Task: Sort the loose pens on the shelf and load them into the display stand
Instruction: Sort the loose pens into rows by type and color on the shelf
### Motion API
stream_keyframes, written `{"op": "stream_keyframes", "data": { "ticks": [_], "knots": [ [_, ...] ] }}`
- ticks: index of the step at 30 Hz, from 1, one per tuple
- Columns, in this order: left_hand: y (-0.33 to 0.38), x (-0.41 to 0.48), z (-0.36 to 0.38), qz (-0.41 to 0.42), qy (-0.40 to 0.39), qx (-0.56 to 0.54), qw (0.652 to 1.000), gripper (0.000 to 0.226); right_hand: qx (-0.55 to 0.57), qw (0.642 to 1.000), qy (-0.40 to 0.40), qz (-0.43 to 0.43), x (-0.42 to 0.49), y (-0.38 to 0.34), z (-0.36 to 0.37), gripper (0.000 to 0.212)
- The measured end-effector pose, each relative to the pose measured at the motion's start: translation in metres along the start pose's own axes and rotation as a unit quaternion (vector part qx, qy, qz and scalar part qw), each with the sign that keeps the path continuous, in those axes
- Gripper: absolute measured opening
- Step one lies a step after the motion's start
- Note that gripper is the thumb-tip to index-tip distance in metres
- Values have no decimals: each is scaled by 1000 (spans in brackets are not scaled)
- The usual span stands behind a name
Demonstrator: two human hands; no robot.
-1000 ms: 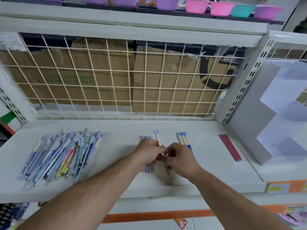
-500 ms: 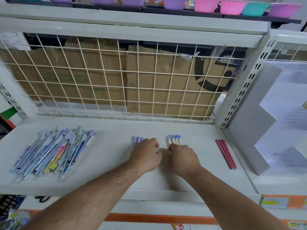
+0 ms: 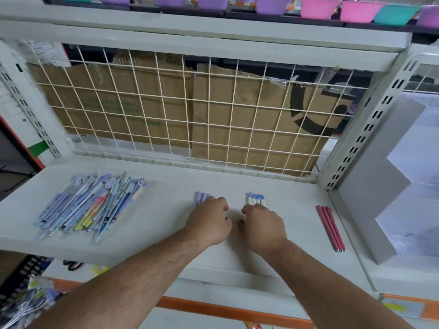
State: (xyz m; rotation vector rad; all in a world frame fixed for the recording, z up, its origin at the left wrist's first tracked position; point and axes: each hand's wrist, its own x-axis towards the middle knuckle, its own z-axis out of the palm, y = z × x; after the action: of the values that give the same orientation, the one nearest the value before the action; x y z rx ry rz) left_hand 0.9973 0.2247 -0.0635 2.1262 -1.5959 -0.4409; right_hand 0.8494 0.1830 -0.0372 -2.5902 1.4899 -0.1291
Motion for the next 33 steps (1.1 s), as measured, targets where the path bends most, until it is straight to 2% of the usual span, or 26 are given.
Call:
{"op": "stream_keyframes", "data": {
  "ticks": [8, 10, 20, 23, 28, 33],
  "knots": [
    [-24, -17, -33, 10, -10, 55, 998, 39, 20, 996, 68, -53, -1, -39, 8, 25],
    [-32, -21, -47, -1, 8, 78, 997, 31, 40, 993, 88, -60, 1, -53, 10, 23],
    [-110, -33, -112, -60, 14, 231, 971, 33, 68, 994, 77, -35, 13, -134, 20, 35],
    [-132, -30, -125, -81, 21, 258, 963, 41, 72, 994, 70, -33, 18, -151, 23, 35],
    [-152, -25, -137, -83, 39, 265, 960, 44, 83, 993, 85, -12, 24, -175, 33, 30],
    [-155, -19, -137, -85, 15, 261, 961, 37, 78, 992, 101, -5, 29, -184, 40, 25]
  ]
}}
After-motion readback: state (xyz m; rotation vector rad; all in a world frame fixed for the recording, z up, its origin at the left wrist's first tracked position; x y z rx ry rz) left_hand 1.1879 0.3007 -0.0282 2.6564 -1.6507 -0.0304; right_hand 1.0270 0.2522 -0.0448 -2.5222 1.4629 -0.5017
